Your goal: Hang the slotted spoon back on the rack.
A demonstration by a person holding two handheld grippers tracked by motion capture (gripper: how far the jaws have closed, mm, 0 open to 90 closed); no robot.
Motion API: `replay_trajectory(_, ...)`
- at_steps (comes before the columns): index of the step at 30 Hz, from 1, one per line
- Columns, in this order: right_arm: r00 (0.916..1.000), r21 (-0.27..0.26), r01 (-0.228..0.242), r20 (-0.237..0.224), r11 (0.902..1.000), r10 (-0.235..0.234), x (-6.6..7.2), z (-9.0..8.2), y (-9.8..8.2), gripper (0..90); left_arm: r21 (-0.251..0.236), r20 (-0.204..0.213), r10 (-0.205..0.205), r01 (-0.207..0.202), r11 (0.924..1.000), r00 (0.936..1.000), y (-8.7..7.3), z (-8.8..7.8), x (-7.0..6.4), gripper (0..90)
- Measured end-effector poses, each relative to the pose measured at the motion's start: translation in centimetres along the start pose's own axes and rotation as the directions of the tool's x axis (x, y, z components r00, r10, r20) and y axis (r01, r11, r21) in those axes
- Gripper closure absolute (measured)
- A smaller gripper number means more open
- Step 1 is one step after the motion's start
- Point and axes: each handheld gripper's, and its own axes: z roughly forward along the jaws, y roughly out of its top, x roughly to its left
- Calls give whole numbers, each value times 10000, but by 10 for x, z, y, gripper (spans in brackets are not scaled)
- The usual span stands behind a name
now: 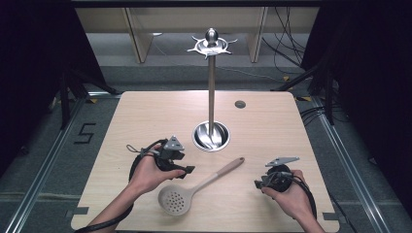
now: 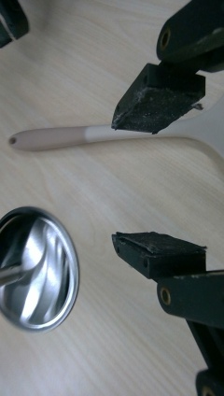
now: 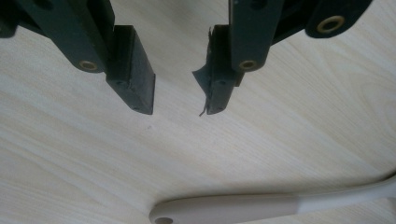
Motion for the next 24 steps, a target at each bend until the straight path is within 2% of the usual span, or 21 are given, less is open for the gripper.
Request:
replay_trajectory(2,10000,28,65,16,10000,-65,-1,0,-1,630,352,71,46,-49,9994,10000,6,4,-1,397)
replay_trajectory(3,10000,19,-25,29,10000,25,-1,-1,-2,629,734,192,322,-335,9967,9993,10,5,0,402)
replay_trajectory(4,10000,56,-17,-2,10000,17,-2,-1,-2,629,922,216,278,-297,9953,9994,14,8,-1,405)
replay_trajectory(5,10000,13,-22,38,10000,22,-2,-1,-3,630,1105,224,417,-440,9929,9989,19,10,-1,410)
replay_trajectory(7,10000,77,-16,81,10000,15,-2,-2,-4,629,1402,228,300,-329,9896,9993,26,15,-4,414)
replay_trajectory(8,9998,-117,-167,46,9998,167,-1,-2,-4,629,1526,255,214,-251,9880,9994,30,19,-7,414)
replay_trajectory(11,9999,-83,-104,41,9999,104,0,-2,-3,629,1738,344,-25,-35,9848,9994,36,27,-12,414)
replay_trajectory(12,10000,38,-69,57,10000,69,0,-2,-3,628,2049,350,269,-335,9782,9990,39,28,-11,413)
replay_trajectory(14,10000,93,15,-17,10000,-15,0,0,-3,628,2422,402,463,-547,9687,9981,42,32,-12,413)
replay_trajectory(15,10000,-31,10,-25,10000,-10,1,1,-4,628,2499,434,487,-580,9665,9979,43,35,-13,413)
replay_trajectory(18,10000,86,84,-31,9999,-84,1,0,-3,628,2652,508,687,-798,9609,9963,48,43,-15,416)
replay_trajectory(19,10000,93,82,-35,9999,-82,1,0,-3,628,2664,488,578,-688,9614,9971,50,45,-18,419)
replay_trajectory(21,10000,93,90,-32,9999,-90,0,-1,-3,628,2827,527,715,-835,9556,9960,53,50,-20,419)
replay_trajectory(22,10000,76,45,-20,10000,-45,1,-1,-3,628,2652,490,428,-543,9627,9979,54,54,-24,420)
replay_trajectory(24,10000,83,63,-44,9999,-63,1,-1,-3,628,2734,538,543,-670,9596,9971,56,57,-26,420)
